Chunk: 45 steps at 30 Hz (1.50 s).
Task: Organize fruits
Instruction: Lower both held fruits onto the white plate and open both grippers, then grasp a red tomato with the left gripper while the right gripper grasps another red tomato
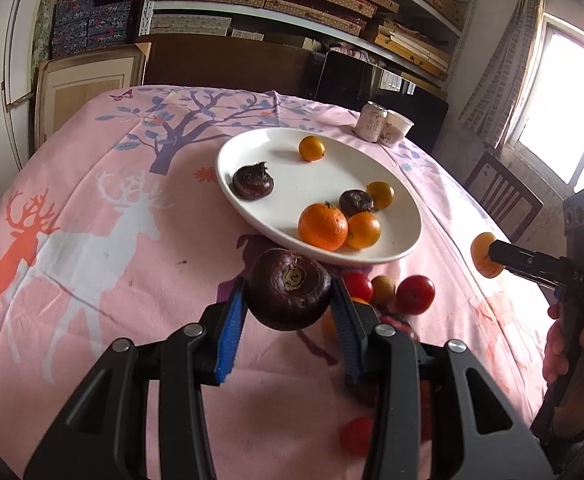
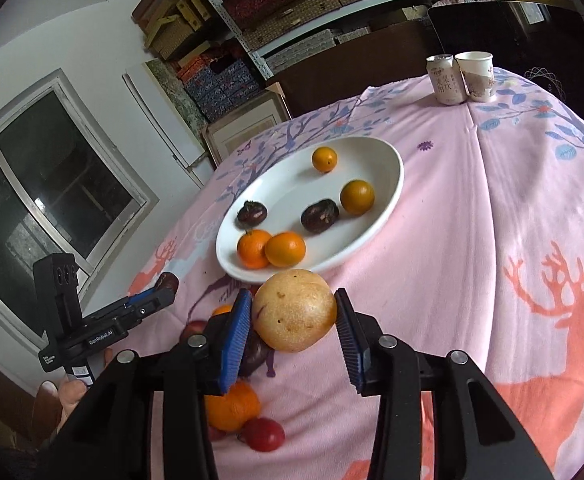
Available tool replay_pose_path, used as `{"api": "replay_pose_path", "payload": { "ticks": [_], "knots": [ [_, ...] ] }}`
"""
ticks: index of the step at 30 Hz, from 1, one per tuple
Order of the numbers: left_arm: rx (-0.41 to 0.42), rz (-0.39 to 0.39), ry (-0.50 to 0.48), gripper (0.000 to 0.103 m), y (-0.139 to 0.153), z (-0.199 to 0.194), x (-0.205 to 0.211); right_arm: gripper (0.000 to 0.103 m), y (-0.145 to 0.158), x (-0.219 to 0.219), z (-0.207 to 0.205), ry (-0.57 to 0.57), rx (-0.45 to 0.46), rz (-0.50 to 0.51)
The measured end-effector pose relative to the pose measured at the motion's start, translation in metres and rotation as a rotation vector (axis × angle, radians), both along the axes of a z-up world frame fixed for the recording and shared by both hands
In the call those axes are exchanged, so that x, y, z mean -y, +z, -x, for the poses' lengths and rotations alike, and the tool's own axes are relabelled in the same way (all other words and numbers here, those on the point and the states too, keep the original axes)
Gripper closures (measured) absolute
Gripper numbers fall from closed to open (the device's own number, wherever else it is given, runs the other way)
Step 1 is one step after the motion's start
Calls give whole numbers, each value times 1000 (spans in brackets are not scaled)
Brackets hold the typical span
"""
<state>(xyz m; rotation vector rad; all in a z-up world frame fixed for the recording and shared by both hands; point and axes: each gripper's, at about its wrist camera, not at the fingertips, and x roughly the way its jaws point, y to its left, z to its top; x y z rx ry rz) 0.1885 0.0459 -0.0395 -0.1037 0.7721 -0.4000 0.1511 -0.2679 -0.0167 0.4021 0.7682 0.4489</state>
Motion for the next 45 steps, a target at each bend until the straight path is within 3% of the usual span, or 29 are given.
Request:
{"api": "replay_pose_path", "payload": {
  "ticks": [5,11,12,13,14,16,18,21,28,31,34,38,41,45],
  "knots": [
    [-1,-25,18,62,15,-55,20,61,15,-16,-54,-2,6,-26],
    [-69,-43,32,62,-2,-106,33,59,8,-43,-117,-21,-29,-11],
    [-73,-44,32,61,-5,-107,33,57,5,-43,-124,-27,-36,-23],
    [-75,-46,31,54,-7,-108,34,46,3,-43,-129,-35,-37,-35],
    [-70,-47,32,49,-7,-107,33,42,2,-43,-130,-43,-31,-42],
    [-32,-43,46,32,-2,-100,30,41,3,-43,-126,-38,-13,-49],
    [-4,-23,55,27,2,-91,24,41,3,-43,-114,-34,5,-33],
    [-11,-4,50,27,2,-78,19,40,0,-35,-87,-35,23,-37],
    [-30,-68,-9,27,-11,-18,20,29,-33,3,-17,-76,-1,-22],
    [-20,-93,-28,27,-16,15,17,29,-44,22,-3,-100,-43,-74],
    [-17,-77,-58,27,-10,47,6,25,-45,31,8,-91,-21,-129],
    [-1,-134,-57,27,-7,78,3,25,-43,27,11,-76,-7,-119],
    [10,-181,-89,28,-11,97,12,25,-42,26,12,-76,3,-100],
    [-24,-238,-155,50,-27,103,32,25,-41,31,15,-89,20,-124]
  ]
}}
